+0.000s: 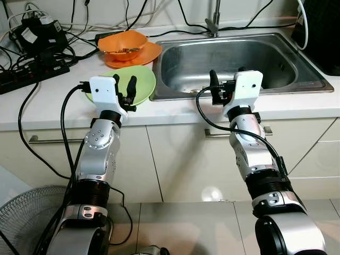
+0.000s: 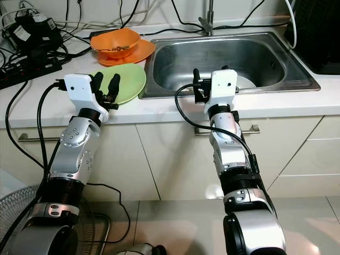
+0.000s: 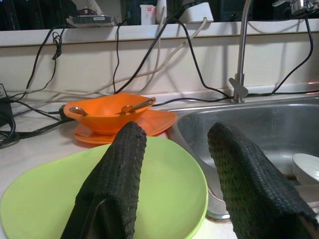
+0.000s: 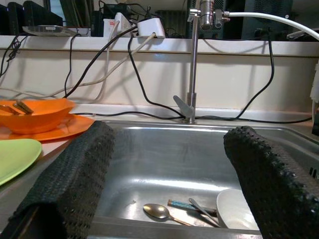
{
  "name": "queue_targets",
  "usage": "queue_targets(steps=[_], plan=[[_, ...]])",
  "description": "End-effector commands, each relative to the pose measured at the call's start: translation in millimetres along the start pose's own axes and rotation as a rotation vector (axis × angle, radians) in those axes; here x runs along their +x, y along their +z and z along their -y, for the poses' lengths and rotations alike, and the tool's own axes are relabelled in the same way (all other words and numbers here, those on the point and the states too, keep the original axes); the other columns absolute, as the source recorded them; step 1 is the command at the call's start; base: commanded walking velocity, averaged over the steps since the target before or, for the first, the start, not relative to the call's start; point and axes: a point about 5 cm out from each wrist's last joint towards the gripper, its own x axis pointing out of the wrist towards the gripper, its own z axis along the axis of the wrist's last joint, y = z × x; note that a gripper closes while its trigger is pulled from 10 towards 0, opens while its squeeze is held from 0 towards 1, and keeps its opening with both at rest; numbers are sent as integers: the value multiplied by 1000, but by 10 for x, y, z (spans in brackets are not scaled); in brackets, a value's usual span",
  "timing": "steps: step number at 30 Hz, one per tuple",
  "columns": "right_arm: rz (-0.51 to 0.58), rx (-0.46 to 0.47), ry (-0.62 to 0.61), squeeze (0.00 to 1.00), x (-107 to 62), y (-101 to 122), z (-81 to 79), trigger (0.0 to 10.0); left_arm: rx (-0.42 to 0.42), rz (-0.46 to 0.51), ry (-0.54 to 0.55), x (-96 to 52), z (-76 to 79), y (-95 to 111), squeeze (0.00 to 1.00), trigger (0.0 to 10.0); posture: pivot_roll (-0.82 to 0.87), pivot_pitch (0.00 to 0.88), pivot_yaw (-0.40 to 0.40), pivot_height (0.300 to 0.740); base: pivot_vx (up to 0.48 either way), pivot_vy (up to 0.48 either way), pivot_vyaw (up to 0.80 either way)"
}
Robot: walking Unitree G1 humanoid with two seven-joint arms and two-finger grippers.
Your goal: Kitchen organization
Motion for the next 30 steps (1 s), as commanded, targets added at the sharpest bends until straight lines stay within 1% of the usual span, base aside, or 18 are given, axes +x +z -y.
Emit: queue_targets(steps=[1,13,20,30], plan=[[3,-9,24,0,17,28,-51,10000,11,3,8,-10,-26,14,0,10000,130,0,101,740,0,0,0],[5,-13,22,0,27,37,-46,10000,14,6,11,3,-38,31,0,10000,130,2,105,740,0,0,0],[3,-16,19,0,20,27,-38,10000,18,7,23,8,-87,49,0,10000,139,11,107,740,0,0,0],[1,-15,22,0,20,25,-37,10000,19,11,32,-1,-96,57,0,10000,143,18,100,740,0,0,0]])
